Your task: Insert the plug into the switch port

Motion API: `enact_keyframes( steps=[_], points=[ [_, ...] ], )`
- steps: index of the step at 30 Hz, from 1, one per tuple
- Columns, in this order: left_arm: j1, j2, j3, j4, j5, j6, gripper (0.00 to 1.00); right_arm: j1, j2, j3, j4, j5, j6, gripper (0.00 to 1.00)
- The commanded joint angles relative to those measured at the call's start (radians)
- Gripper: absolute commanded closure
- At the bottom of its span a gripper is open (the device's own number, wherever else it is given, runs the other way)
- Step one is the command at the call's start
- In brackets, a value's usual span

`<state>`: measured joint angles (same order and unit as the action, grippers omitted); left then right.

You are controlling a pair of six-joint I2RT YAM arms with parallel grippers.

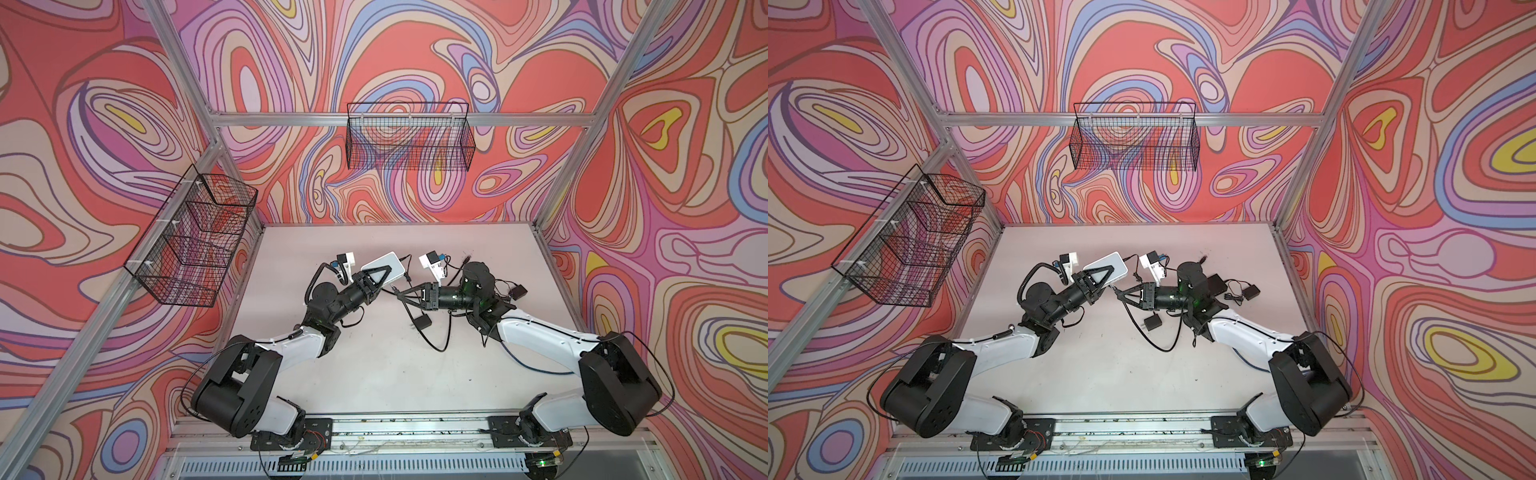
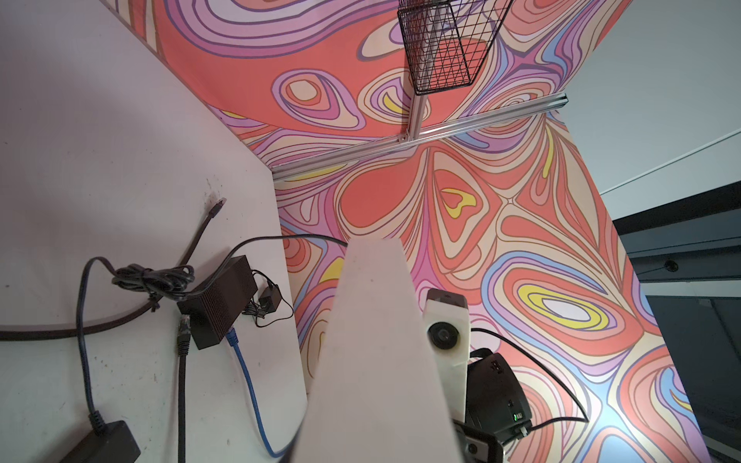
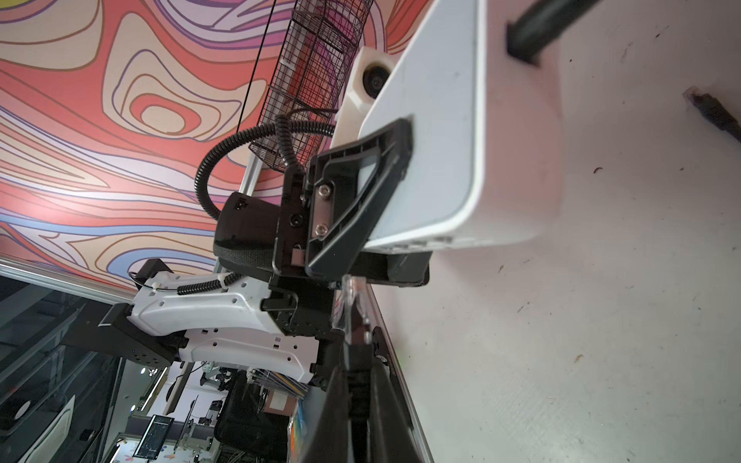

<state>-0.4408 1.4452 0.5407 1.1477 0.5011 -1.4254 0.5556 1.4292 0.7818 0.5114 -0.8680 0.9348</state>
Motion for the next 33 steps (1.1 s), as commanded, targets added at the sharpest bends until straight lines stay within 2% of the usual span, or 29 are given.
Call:
enact_keyframes(
  steps=[1, 13, 33],
  points=[
    [-0.006, -0.022, 0.035, 0.048, 0.018, 0.019, 0.93, -0.009, -0.033, -0.036, 0.045, 0.006, 0.016, 1.00],
    [-0.041, 0.020, 0.070, 0.059, 0.037, 0.022, 0.93, -0.013, -0.044, -0.071, 0.079, 0.011, 0.033, 1.00],
    [-0.048, 0.001, 0.054, 0.050, 0.039, 0.025, 0.93, -0.040, -0.019, -0.043, 0.089, -0.003, 0.037, 1.00]
  ],
)
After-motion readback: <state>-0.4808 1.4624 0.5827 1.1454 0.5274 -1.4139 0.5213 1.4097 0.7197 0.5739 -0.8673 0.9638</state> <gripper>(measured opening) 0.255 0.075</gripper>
